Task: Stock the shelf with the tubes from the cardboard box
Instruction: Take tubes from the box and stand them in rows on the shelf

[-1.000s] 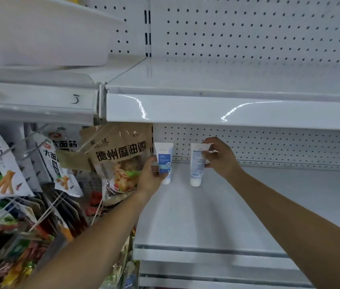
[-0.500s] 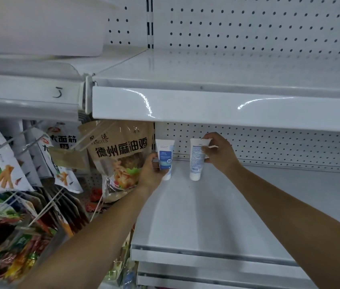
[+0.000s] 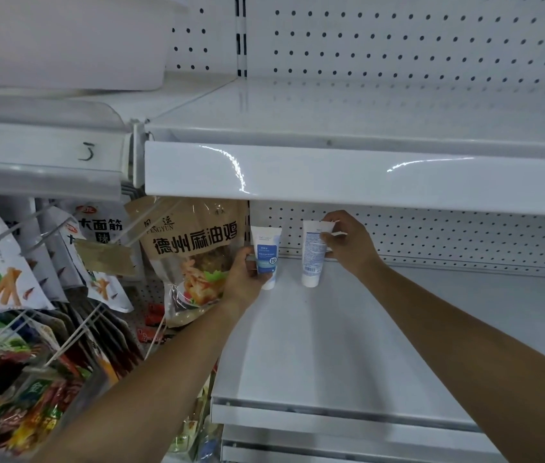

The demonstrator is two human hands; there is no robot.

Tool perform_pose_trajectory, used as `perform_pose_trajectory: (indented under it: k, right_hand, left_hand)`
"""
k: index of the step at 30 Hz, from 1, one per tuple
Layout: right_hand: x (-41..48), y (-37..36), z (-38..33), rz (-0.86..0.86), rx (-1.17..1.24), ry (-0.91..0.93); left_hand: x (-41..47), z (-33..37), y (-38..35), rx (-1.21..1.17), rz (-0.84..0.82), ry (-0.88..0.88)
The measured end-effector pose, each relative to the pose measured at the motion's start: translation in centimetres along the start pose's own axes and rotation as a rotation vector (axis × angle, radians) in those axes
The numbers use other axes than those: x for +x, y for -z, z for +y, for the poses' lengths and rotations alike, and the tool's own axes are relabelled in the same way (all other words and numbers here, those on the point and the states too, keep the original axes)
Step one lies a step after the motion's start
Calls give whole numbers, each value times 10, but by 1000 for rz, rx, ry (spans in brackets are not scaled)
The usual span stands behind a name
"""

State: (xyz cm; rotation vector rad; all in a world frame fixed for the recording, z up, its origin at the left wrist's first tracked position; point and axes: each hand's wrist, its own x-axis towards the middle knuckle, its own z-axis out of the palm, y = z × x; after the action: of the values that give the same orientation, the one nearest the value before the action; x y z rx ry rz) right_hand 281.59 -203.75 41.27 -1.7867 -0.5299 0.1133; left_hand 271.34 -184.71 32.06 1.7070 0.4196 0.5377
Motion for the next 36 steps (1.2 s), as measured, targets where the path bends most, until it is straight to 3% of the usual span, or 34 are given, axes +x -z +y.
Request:
perform_pose_trajectory:
  k: [17, 23, 26, 30, 36]
  right_hand:
    - [-2, -7, 7, -12, -28, 19]
    - [0, 8, 1, 14, -71, 52]
    - [-1, 15, -4, 28, -80, 66]
    - [-6, 18, -8, 28, -78, 76]
    - [-17, 19, -6, 15, -62, 109]
  left_hand:
    - [-1, -3, 2, 77, -47, 42]
    - [-29, 10, 15, 38, 291, -39]
    - [-51, 22, 3, 1, 208, -102]
    - [-61, 27, -33, -17, 71, -25]
    - [-70, 33, -79, 72, -2, 67]
